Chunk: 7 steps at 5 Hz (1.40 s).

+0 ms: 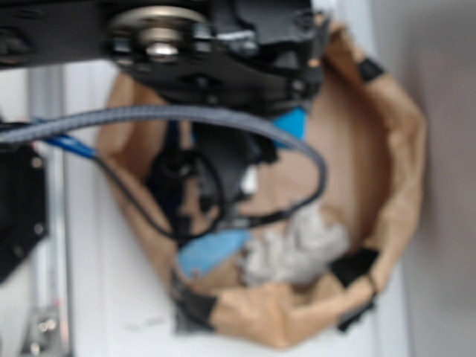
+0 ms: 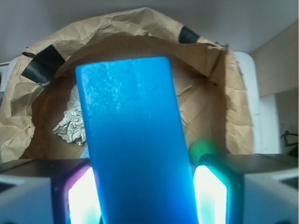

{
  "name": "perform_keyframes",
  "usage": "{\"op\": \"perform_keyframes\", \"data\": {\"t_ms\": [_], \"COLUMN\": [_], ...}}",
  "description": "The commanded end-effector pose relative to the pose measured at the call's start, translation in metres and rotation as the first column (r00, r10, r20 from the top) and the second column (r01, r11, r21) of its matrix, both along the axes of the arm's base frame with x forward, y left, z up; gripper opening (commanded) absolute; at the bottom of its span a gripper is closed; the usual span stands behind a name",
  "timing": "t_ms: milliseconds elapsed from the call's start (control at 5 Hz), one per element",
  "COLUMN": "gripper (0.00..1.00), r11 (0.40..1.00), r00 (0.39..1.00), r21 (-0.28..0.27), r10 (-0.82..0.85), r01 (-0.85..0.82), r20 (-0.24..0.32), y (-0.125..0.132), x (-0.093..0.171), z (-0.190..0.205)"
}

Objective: Grab the blue block.

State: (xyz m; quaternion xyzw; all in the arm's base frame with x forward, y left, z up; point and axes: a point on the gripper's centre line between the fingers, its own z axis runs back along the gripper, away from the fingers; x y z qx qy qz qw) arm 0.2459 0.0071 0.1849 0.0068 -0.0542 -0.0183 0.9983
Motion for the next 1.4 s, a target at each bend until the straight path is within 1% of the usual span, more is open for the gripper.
{"op": "perform_keyframes", "data": {"t_ms": [0, 1200], "gripper": [0.0, 0.0], "r11": [0.999, 0.999], "r00": [1.0, 1.0], "r21": [0.032, 0.028], "r10": [0.018, 0.021], "r01": [-0.019, -0.022], "r20": [0.015, 0.018], "y": [-0.003, -0.0049], "x": [0.0212, 0.0181], "z": [-0.0034, -0.0078]}}
